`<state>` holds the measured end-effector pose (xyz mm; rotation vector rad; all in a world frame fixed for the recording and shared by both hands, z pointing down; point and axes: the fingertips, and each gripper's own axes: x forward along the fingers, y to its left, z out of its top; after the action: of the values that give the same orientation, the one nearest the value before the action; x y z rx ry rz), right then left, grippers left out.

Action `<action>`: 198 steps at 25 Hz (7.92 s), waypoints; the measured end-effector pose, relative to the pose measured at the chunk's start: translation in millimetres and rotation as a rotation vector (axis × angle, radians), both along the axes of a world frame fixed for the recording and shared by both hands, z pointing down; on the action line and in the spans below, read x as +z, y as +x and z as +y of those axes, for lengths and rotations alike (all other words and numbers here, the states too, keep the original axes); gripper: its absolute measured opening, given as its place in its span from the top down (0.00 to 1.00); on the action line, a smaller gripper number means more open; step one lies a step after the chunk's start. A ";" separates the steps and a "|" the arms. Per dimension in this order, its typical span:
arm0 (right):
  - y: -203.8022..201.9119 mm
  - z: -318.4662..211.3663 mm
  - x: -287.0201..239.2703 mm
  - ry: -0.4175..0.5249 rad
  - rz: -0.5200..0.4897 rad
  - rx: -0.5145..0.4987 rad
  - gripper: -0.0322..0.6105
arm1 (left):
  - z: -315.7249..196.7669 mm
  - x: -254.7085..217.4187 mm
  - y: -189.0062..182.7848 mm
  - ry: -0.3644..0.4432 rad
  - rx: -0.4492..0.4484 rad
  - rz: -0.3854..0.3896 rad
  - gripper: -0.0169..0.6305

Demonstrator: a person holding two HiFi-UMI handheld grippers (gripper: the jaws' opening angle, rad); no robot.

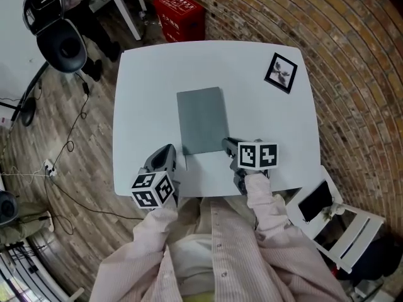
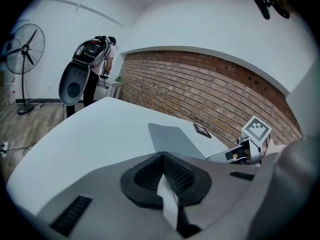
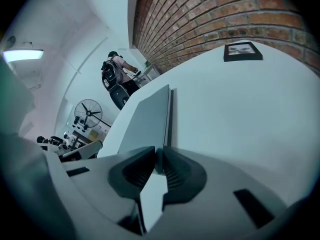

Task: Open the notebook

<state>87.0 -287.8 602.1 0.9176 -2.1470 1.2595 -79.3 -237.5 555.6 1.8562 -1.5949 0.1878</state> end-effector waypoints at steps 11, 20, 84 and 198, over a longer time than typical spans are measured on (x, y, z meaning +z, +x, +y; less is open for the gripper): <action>-4.3 3.9 -19.5 0.006 -0.101 0.011 0.89 | 2.6 -4.5 -6.3 0.041 -0.065 0.000 0.99; -13.8 6.8 -43.5 0.049 -0.117 0.003 0.90 | 6.6 -13.2 -20.7 0.064 -0.084 0.004 0.99; -234.8 73.0 -95.1 0.579 0.616 -0.228 0.91 | 66.9 -38.4 -216.8 0.152 0.038 0.095 0.99; -175.8 7.9 -227.9 0.928 -0.272 0.059 0.95 | 20.5 -181.4 -229.9 0.531 0.008 -0.237 0.99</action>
<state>-88.8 -279.9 374.3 1.1924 -2.9965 0.3512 -309.2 -217.0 374.2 2.3075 -1.9373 -0.0201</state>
